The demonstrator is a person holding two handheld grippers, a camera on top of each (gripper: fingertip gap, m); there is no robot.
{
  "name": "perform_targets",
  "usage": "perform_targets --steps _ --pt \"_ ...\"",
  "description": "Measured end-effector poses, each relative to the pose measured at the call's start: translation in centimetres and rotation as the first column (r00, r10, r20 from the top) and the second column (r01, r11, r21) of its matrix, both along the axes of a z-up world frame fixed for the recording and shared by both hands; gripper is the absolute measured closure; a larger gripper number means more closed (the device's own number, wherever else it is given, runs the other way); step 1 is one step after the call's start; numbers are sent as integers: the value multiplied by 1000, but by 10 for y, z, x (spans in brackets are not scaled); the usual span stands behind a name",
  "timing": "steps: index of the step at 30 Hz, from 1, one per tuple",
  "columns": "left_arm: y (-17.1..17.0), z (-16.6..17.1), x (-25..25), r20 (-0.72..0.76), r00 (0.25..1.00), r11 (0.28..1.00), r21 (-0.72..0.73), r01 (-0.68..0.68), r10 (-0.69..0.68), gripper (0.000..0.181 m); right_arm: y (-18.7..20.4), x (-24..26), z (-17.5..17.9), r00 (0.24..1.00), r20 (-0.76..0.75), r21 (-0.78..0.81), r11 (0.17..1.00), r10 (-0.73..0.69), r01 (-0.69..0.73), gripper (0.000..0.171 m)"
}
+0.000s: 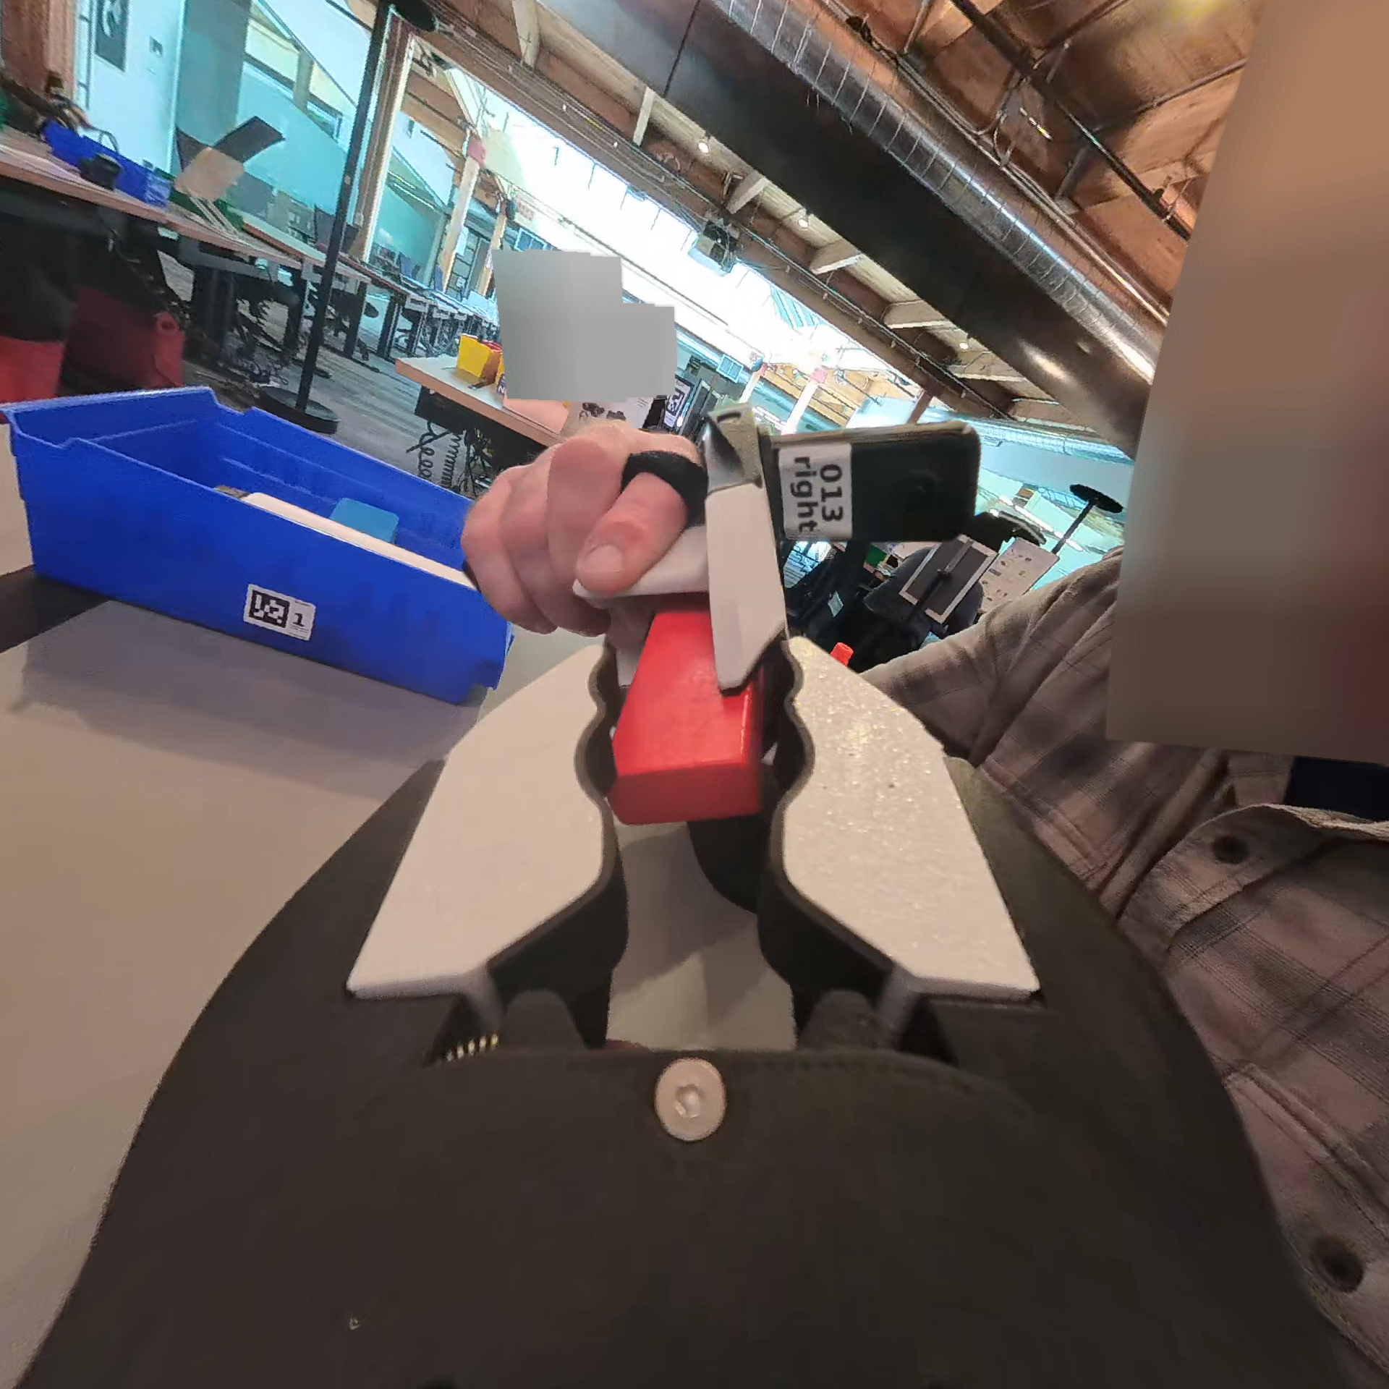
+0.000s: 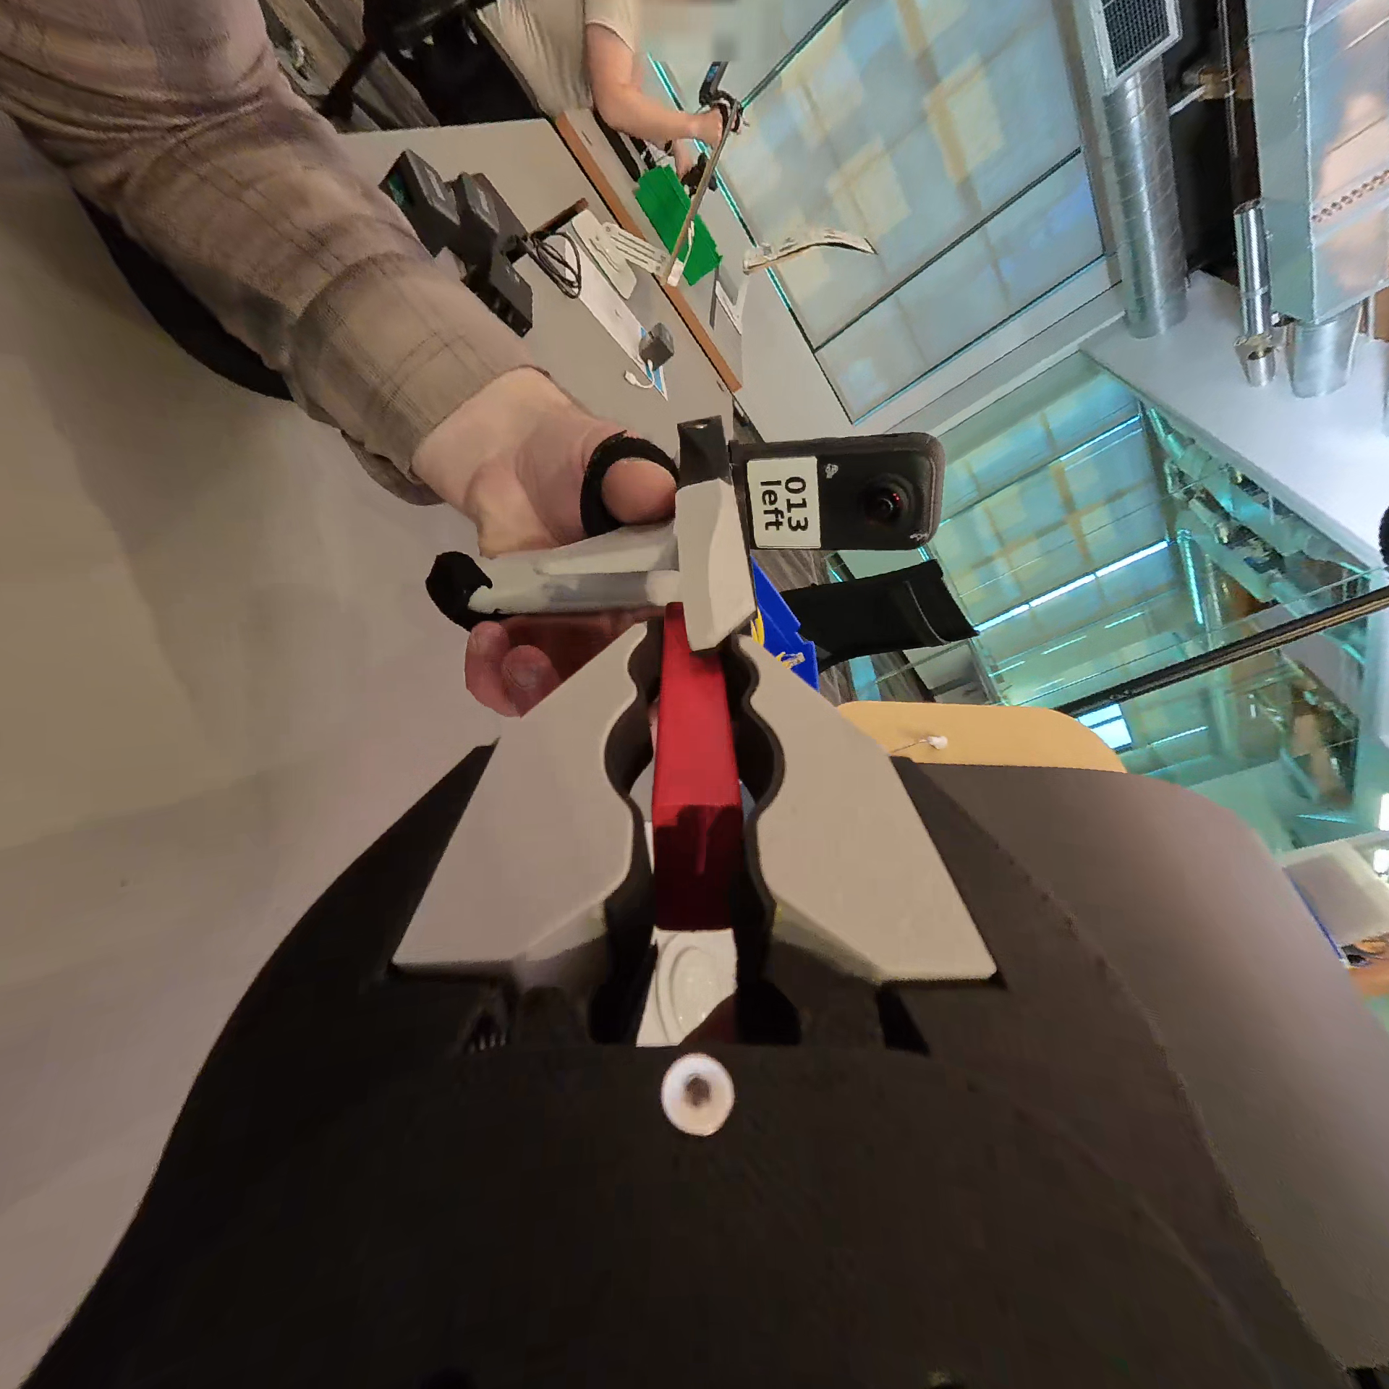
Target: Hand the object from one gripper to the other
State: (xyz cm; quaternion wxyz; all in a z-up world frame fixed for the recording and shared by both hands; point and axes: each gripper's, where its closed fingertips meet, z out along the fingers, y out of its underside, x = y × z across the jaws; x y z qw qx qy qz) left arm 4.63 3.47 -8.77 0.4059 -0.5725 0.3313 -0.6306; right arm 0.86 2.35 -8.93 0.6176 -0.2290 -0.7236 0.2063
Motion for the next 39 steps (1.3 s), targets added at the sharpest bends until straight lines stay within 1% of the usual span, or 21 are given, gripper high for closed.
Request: perform_targets --steps 1,3,6,8,10,12,17,20,21,22,25,26,28,30,32,34,37,39 --pt "1 0 -1 2 1000 1000 3 -4 4 141 1 -1 0 1000 -3 12 1000 -8 8 158" --pt "3 2 -5 10 1000 1000 -8 -1 1 131 1 -1 1 1000 -13 31 999 -18 18 157" --pt "1 -1 -7 -19 1000 1000 -5 18 -18 126 4 0 6 999 -36 41 999 -30 32 157" --pt "0 -1 -4 -9 1000 1000 -8 24 -24 134 4 0 5 999 -34 49 998 -32 34 157" --pt "4 -1 -4 13 1000 1000 -10 -7 7 145 5 0 4 999 -37 57 998 -38 40 157" --pt "5 -2 -4 26 1000 1000 -11 -3 3 145 5 0 4 999 -35 64 997 -41 44 157" --pt "9 -1 -7 -13 997 995 69 -71 72 146 10 -1 3 996 -41 79 994 -77 80 158" --pt "10 -5 -9 -79 991 986 138 -94 105 146 13 0 2 995 -21 76 992 -97 99 146" --pt "12 -6 -10 -105 986 979 171 -108 127 146 14 1 1 995 -9 56 993 -102 102 142" --pt "12 -9 -12 -139 980 972 207 -114 144 146 15 3 0 995 10 20 995 -100 100 135" --pt "16 -16 -19 -265 935 926 353 -133 235 146 16 10 -7 991 103 -135 986 -81 95 125" --pt "17 -18 -21 -308 914 907 403 -125 263 146 19 13 -11 986 141 -190 975 -88 114 116" --pt "18 -22 -24 -395 855 859 501 -106 336 146 24 16 -18 973 210 -273 950 -97 154 107" --pt "18 -24 -25 -469 792 809 585 -53 391 146 29 15 -26 959 258 -318 927 -116 198 105" --pt "19 -24 -24 -542 727 781 624 11 423 146 31 10 -34 951 289 -368 904 -113 219 107" --pt "17 -23 -21 -599 685 773 629 81 415 146 35 6 -44 937 324 -380 889 -133 257 109" --pt "16 -26 -19 -681 599 753 631 188 422 146 40 -1 -56 920 358 -358 886 -162 295 118" --pt "17 -27 -18 -718 551 751 620 227 426 146 37 -6 -56 927 347 -375 884 -145 278 132"
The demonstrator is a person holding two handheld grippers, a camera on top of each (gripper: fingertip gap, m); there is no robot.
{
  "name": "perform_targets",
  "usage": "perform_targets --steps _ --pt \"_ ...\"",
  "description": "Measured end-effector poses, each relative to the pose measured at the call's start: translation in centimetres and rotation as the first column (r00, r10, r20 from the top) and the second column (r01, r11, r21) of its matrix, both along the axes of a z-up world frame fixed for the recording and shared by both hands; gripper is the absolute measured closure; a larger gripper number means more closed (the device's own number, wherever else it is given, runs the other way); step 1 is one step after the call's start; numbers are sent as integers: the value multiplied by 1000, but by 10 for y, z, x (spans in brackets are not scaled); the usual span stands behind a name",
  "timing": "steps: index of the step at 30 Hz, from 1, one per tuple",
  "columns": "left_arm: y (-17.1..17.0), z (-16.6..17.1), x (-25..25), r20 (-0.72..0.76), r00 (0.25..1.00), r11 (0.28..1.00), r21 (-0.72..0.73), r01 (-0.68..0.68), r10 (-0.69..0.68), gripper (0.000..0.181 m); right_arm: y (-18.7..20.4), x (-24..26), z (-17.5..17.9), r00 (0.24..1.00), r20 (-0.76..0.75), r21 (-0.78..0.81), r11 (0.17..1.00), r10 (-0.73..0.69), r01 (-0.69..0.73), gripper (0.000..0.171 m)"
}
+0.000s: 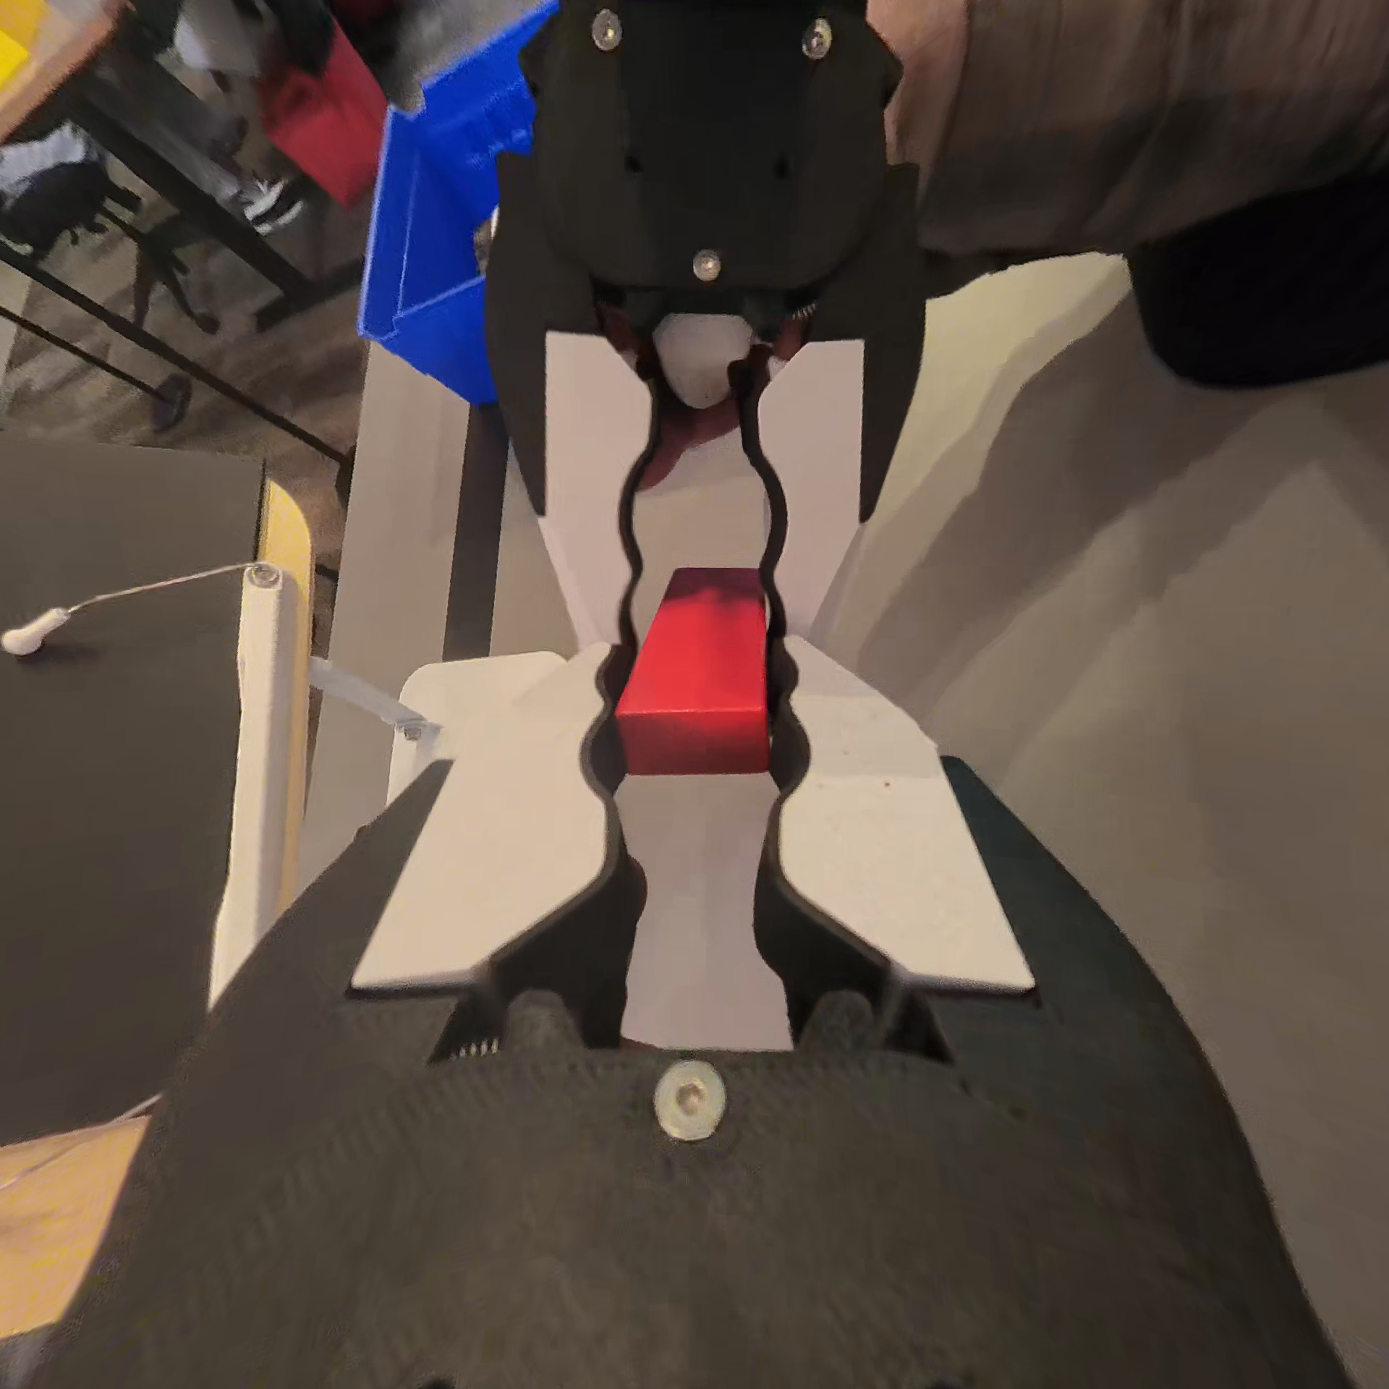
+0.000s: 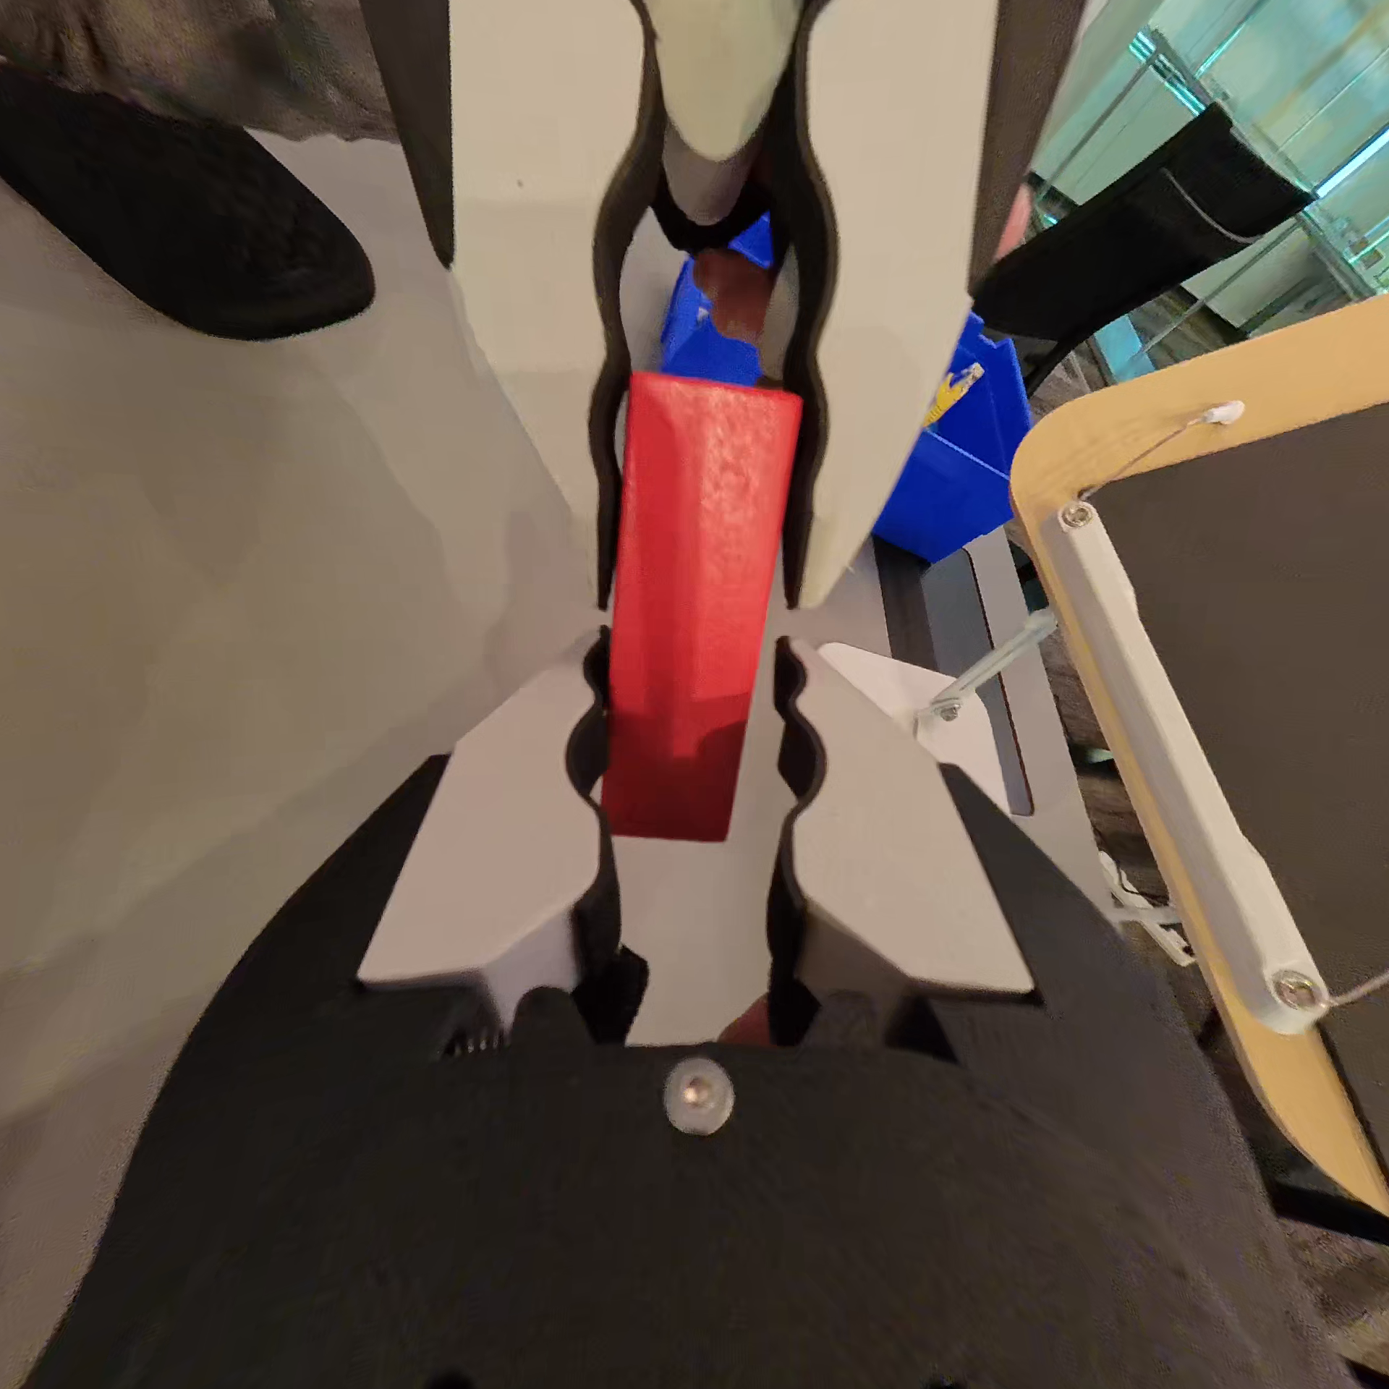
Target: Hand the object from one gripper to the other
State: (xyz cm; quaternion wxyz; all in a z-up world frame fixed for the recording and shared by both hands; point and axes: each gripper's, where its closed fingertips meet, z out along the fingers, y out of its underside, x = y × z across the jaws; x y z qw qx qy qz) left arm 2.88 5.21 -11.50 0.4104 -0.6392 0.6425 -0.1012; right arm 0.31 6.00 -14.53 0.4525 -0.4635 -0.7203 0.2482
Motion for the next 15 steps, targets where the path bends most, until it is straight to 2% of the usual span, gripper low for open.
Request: perform_targets --steps 1,2,6,9,10,12,15 --pt "2 0 0 -19 1000 1000 4 -3 3 146 -1 -1 0 1000 -3 -6 1000 2 -2 140" --pt "3 1 0 -34 999 1000 4 -6 6 146 1 -3 0 1000 -10 -5 1000 -5 5 142" --pt "5 5 -3 -57 998 1000 7 -12 12 146 2 -7 7 998 -67 -52 999 -9 6 143" --pt "11 15 -4 -42 999 997 71 -28 31 143 5 -11 16 990 -143 -122 993 -23 5 143" --pt "15 21 -5 -22 998 993 108 -48 51 139 6 -11 21 983 -178 -170 986 -32 1 143" --pt "21 36 -11 35 996 975 204 -89 83 121 9 -11 35 963 -264 -279 960 -51 -26 143" --pt "27 57 -18 178 976 919 348 -183 127 97 14 -8 58 910 -404 -443 890 -94 -105 143"
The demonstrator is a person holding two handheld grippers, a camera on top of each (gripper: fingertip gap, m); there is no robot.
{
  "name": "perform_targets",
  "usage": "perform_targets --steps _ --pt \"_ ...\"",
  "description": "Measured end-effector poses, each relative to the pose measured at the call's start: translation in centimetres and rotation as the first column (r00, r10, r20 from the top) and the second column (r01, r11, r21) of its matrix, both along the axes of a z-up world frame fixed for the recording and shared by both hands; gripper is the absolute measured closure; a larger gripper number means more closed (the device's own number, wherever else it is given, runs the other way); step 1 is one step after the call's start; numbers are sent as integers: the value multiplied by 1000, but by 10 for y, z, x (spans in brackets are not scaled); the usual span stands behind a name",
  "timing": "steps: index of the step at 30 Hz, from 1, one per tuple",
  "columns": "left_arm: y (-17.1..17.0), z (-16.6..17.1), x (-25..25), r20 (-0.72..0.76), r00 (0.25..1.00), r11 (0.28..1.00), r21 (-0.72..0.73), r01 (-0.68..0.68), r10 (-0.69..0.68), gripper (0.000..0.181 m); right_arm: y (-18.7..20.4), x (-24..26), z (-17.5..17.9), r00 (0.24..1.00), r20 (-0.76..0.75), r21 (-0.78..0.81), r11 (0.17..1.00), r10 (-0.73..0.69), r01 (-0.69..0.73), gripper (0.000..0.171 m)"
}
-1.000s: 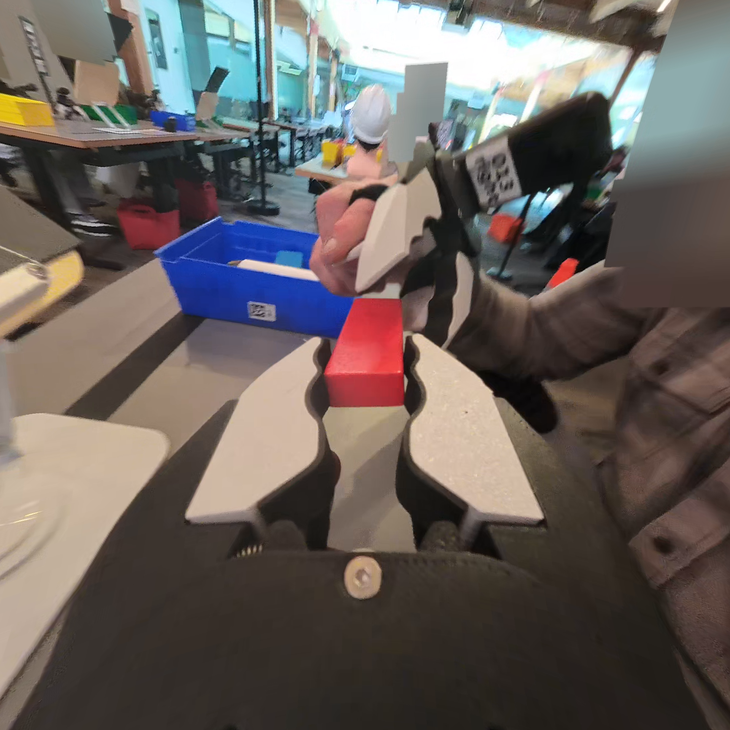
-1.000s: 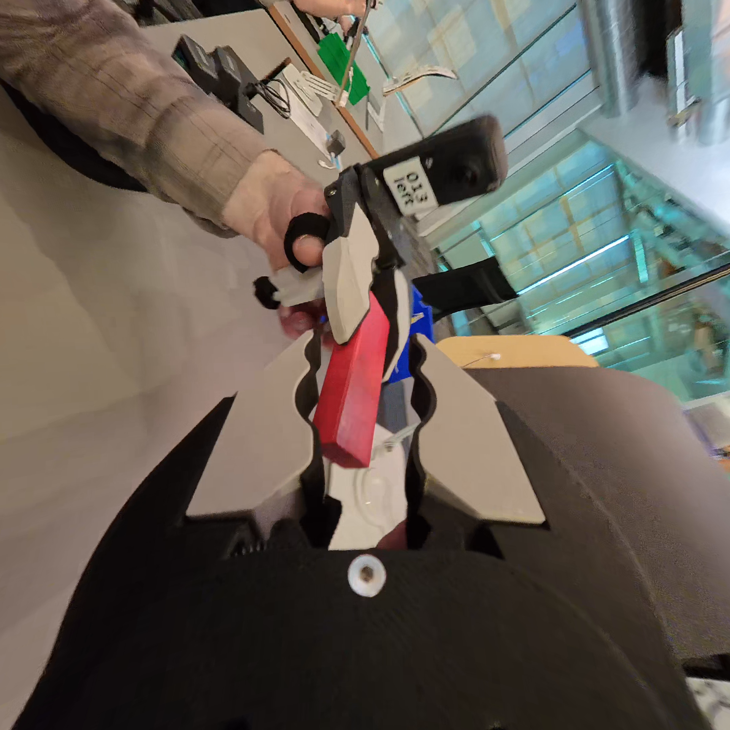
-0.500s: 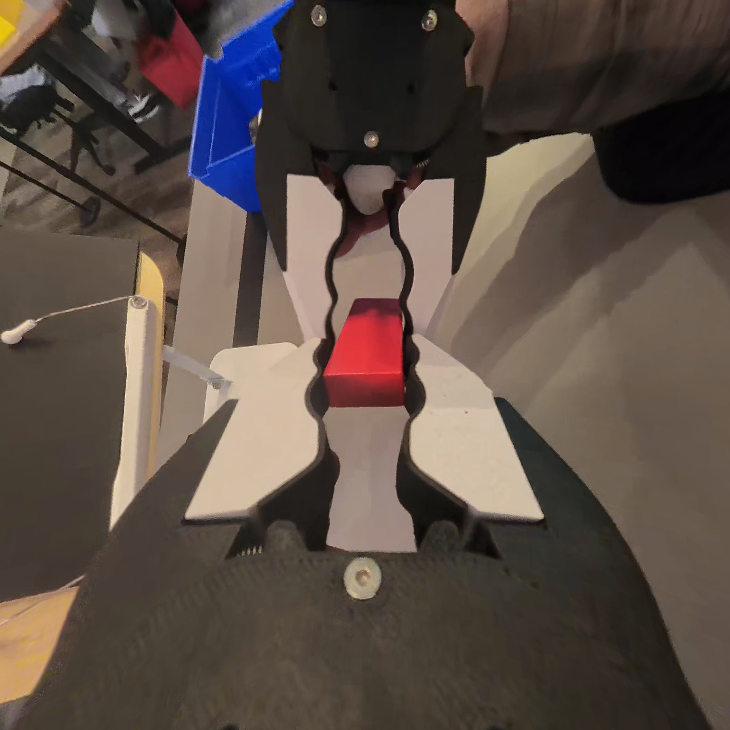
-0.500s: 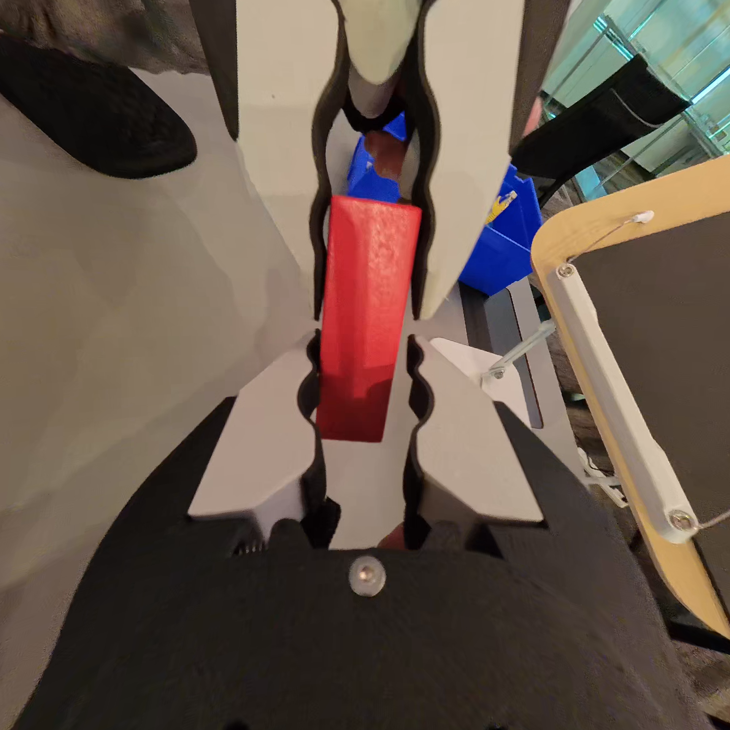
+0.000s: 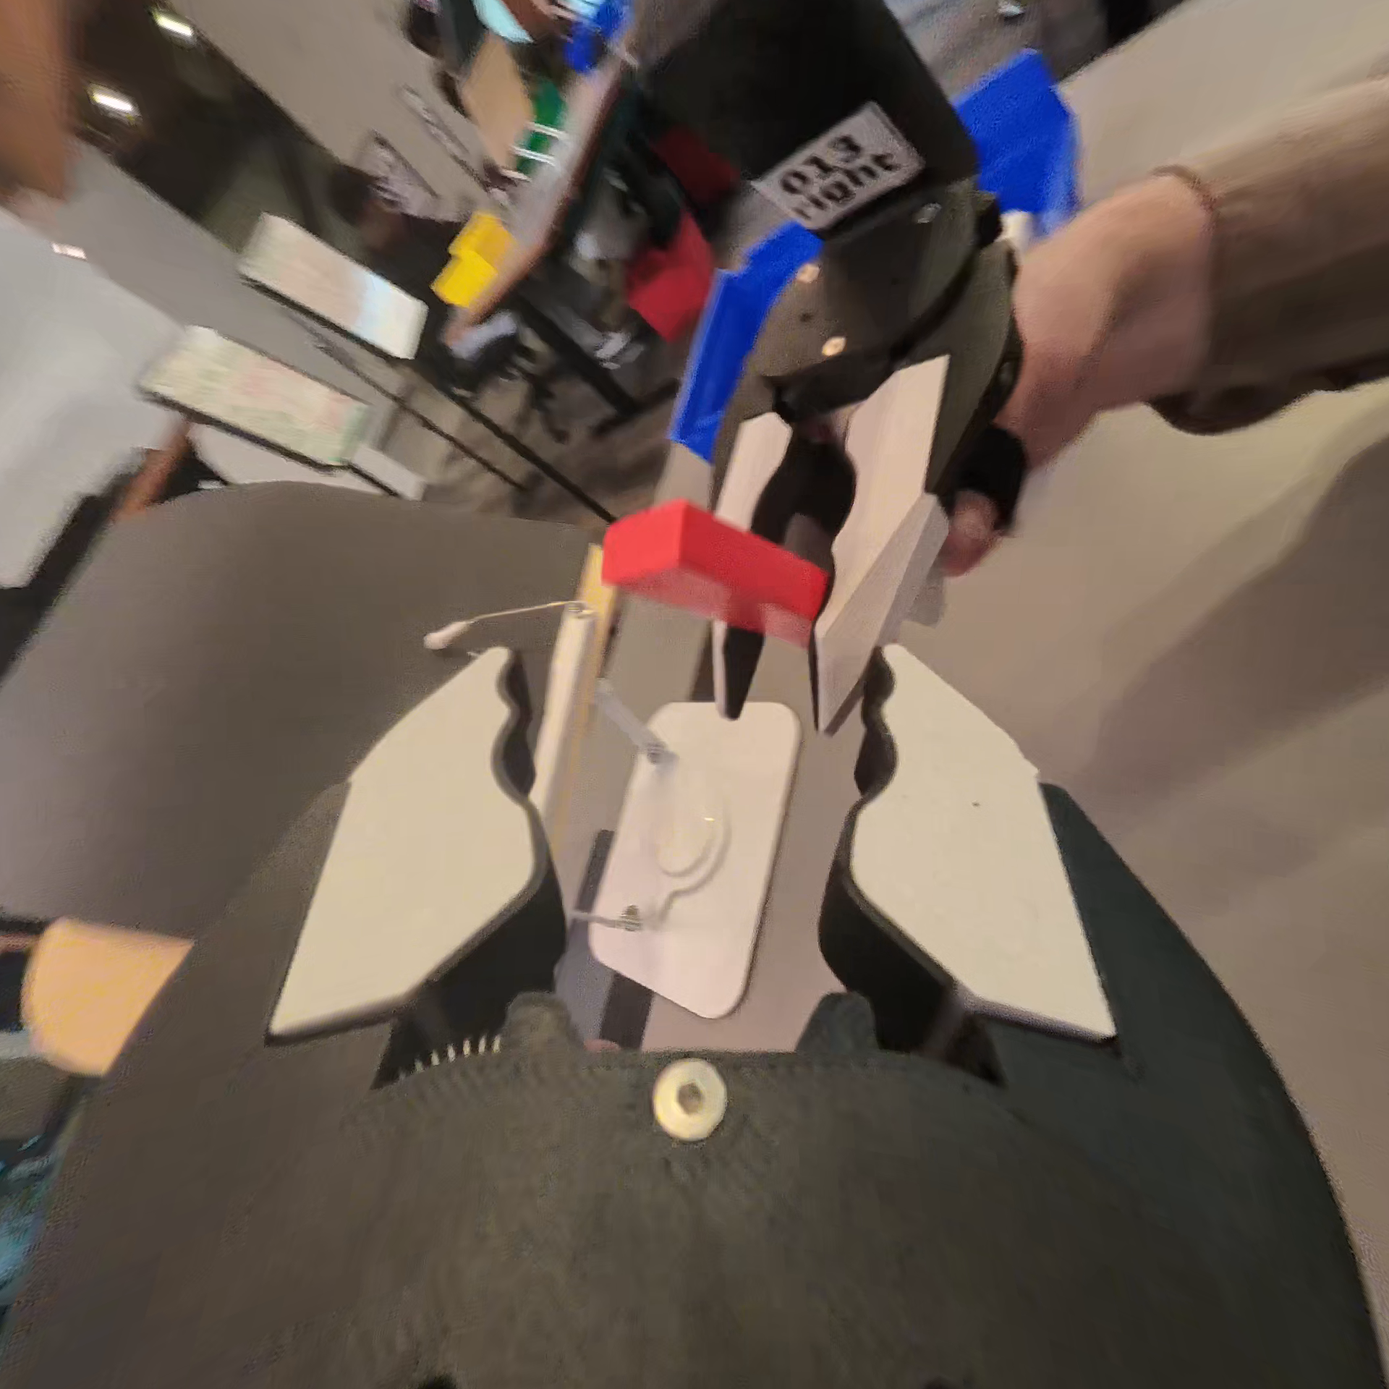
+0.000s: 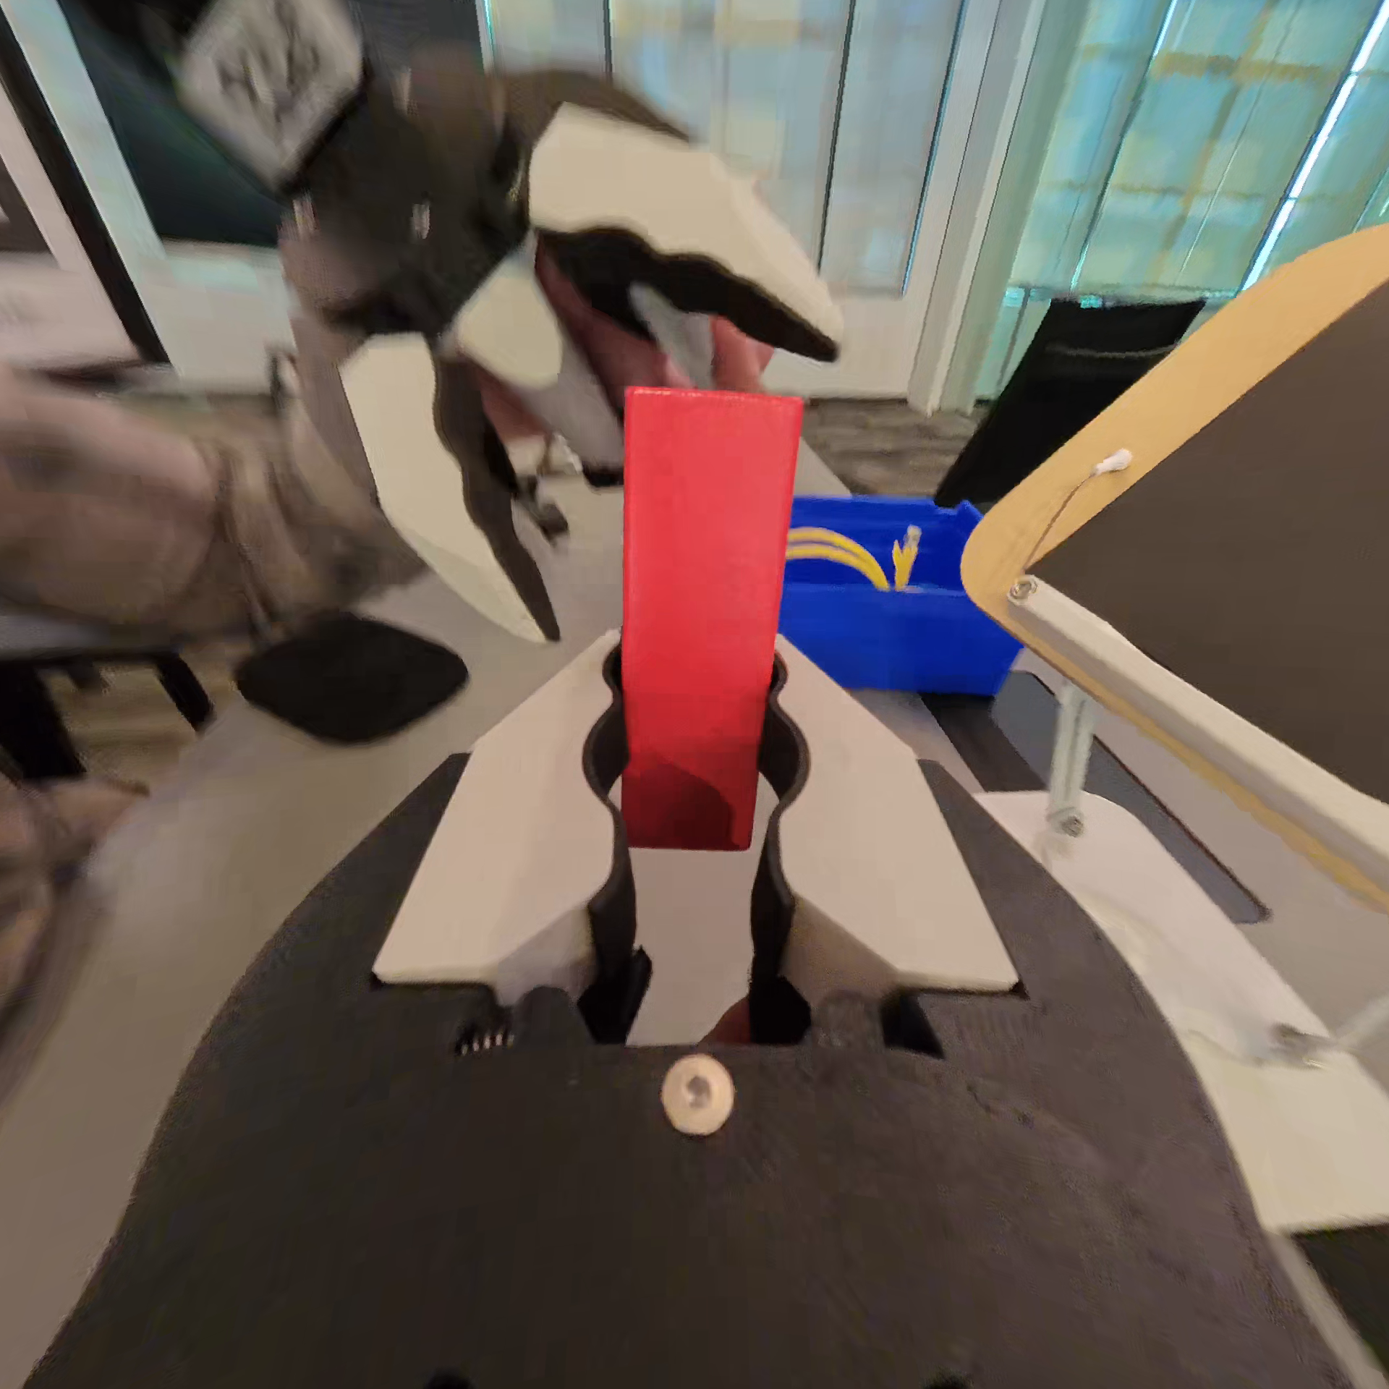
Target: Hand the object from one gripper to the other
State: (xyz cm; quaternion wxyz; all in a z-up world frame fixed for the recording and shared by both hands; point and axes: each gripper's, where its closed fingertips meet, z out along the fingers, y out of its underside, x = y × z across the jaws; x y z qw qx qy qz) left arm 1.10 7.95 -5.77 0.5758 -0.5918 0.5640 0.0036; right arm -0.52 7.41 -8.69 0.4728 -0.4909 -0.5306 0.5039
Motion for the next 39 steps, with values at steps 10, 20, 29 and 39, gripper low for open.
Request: perform_targets --steps 10,20,29,39 --pt "-4 -6 22 95 991 789 600 -131 93 105 8 12 49 892 -451 -402 889 14 -217 142" --pt "-5 5 26 142 986 628 760 -168 93 122 -4 12 57 840 -539 -434 836 57 -335 142" --pt "-13 6 29 202 970 496 834 -243 136 159 -12 10 68 775 -632 -461 811 -16 -360 142" --pt "-9 16 22 183 974 584 780 -225 131 164 1 17 67 777 -626 -446 847 -64 -290 126"
